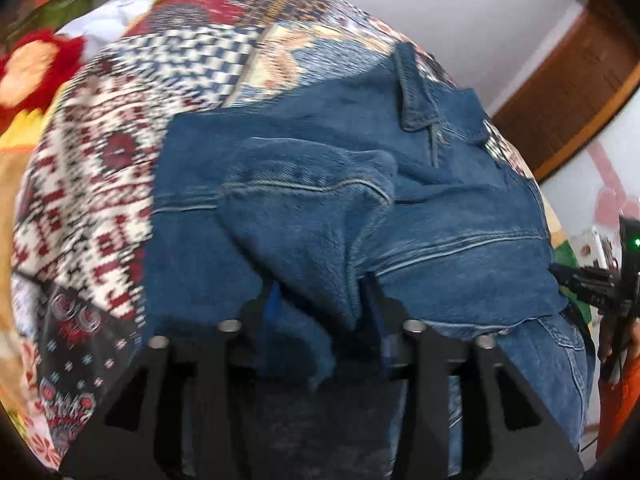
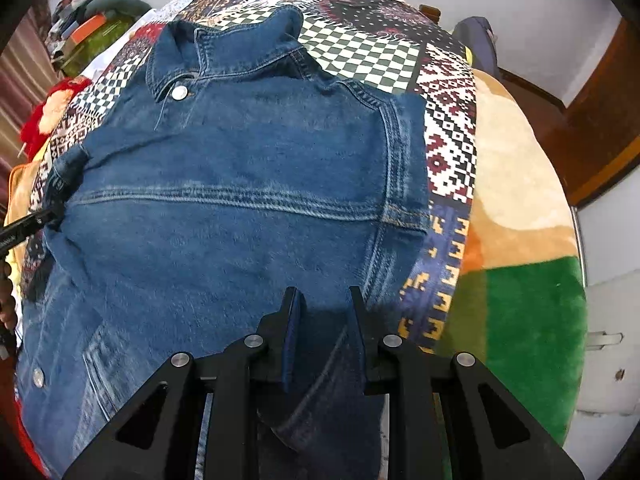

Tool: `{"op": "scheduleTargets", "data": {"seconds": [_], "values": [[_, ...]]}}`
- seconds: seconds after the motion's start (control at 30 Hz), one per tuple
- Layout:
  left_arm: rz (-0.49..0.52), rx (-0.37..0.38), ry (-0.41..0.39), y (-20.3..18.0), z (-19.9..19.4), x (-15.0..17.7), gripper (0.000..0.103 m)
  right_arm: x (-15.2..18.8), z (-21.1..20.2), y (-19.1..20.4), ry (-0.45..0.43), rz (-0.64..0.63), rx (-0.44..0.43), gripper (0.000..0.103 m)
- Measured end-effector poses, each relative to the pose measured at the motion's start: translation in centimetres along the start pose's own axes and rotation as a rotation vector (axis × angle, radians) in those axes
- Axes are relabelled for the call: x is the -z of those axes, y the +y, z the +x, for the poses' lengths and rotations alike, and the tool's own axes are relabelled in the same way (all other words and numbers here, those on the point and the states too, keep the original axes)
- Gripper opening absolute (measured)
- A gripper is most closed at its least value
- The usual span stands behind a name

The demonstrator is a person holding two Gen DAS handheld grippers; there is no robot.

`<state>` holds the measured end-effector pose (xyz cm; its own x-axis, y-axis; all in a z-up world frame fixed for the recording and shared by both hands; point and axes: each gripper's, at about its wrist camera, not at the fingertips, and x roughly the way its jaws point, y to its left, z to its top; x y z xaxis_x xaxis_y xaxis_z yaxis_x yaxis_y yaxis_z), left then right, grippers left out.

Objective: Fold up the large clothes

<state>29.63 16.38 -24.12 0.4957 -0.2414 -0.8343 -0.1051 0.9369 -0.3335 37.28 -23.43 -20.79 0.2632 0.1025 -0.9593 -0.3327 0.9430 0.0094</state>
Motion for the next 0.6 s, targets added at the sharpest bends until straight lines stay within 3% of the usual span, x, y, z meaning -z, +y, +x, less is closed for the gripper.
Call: {"op": "scheduleTargets", "data": {"seconds": [0.1,0.2,0.23,0.27,0.47,0.6], "values": [[-0.027,-0.009,-0.003,1.4,-0.7,1.0,0.055,0.7,0.3,0.6,0.037,-0.046,0.134,0.020],[-0.022,-0.070,-0.003,2.3,-1.3,1.9,0.057,1.6,0.1,0.8,-0.003,-0.086,0.236,0.051],[-0.020,-0.097,0.000,2.6,-1.5,2.2,0.057,1.9,0.0,0.6,-0.017,-0.084,0.270,0.070],[-0.027,-0.117,0.011,3.2,-1.5,2.7,0.057,2.0,-0.1,0.2,-0.028,-0.076,0.282,0.077],[-0.067,-0.143,0.038,5.2,-2.2,4.9,0.062,2.6,0.1,-3.5,0.005,0.119,0.078,0.078],[-0.051,-0.178,0.049,5.0,-3.1,5.0,0.062,2.3,-0.1,-4.1,0.017,0.176,0.023,0.078]]}}
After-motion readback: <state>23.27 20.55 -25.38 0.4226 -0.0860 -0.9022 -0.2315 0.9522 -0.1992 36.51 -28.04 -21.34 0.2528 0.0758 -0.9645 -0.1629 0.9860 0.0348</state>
